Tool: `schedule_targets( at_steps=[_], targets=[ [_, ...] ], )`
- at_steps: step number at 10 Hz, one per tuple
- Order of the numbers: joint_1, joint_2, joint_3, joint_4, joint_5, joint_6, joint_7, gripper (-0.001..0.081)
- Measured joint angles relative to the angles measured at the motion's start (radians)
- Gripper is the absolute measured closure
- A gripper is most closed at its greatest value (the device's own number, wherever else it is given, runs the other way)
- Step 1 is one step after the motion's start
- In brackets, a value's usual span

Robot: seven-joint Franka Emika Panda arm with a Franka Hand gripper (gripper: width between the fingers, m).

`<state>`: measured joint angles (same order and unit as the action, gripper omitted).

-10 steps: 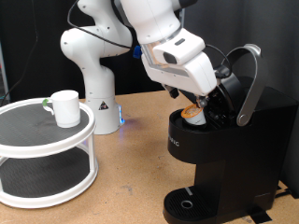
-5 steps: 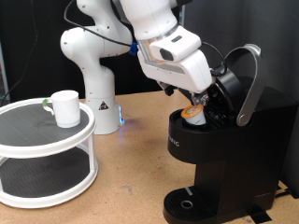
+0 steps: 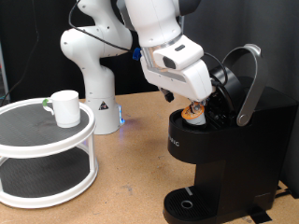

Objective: Make a cup of coffee with the keurig machine

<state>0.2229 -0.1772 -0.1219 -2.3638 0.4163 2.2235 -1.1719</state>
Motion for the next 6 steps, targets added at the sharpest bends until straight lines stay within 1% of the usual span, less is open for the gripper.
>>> schedule_targets(
  at_steps=[3, 6],
  targets=[
    [0.0, 0.0, 0.001, -0.001, 0.017, 0.008, -0.003, 0.0001],
    [0.002, -0.003, 0.001, -0.001, 0.049, 0.008, -0.027, 0.0001]
  ],
)
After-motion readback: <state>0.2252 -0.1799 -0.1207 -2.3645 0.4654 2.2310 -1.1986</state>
